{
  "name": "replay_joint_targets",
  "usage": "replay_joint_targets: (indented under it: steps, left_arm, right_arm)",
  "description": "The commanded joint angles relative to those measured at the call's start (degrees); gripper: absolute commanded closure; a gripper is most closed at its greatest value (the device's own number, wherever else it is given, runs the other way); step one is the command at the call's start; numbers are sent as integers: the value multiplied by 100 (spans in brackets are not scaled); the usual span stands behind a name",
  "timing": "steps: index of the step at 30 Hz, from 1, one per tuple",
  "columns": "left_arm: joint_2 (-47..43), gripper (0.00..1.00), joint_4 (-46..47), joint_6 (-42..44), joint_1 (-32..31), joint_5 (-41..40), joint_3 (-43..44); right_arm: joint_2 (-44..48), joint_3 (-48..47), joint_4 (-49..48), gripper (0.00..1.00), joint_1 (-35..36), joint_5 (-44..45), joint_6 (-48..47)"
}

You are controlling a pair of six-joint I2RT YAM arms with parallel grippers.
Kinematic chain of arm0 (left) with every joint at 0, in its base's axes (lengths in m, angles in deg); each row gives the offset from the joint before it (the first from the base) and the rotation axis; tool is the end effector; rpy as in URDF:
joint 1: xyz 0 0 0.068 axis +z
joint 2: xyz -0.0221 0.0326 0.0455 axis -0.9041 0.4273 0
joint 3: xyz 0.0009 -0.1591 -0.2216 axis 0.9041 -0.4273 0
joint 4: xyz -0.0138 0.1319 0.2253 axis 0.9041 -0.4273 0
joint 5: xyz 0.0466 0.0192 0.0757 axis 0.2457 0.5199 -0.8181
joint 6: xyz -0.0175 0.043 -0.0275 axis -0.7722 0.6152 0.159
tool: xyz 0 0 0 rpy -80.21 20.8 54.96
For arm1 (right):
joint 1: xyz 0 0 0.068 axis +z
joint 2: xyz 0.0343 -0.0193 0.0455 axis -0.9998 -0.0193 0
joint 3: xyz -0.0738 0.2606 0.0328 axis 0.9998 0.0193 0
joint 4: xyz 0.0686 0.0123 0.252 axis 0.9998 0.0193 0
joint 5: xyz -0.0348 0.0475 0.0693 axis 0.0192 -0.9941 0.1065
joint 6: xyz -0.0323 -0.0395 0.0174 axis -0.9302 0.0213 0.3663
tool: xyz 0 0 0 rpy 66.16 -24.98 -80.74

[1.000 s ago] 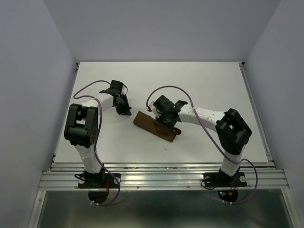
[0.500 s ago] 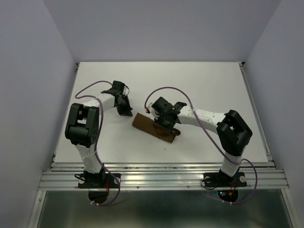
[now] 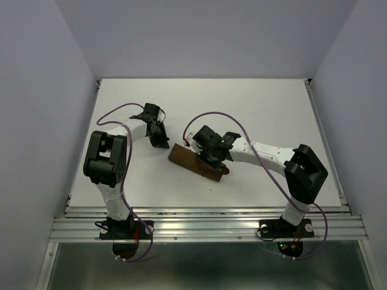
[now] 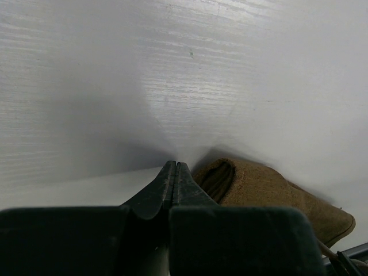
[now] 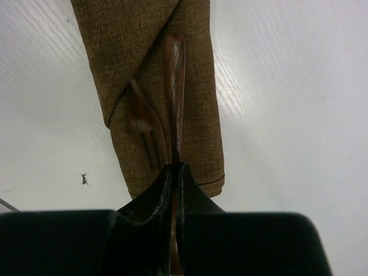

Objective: Fold the napkin into a case and place the utensils inside
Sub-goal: Insert the spoon into the folded napkin.

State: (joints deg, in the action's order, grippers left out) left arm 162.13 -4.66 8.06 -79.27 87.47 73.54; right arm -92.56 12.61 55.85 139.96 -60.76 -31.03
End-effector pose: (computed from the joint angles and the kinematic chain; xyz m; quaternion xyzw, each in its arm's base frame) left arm 0.3598 -0.1021 0.1684 -0.0698 0.9529 -0.2022 0.2149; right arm 0.2278 0.2747 0.2194 -0.4869 0.8437 0.0141 0.2258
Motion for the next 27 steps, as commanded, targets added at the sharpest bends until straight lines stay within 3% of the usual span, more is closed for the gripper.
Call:
replay_joint_targets:
  steps: [1, 27]
  left_arm:
    - [-29, 97, -42, 64, -55, 28, 115]
    - [-284, 97, -16, 11, -371, 186, -96]
  right_arm:
    - [-23, 66, 109, 99, 96, -67, 68]
    - [-752, -532, 13, 99, 149, -111, -257]
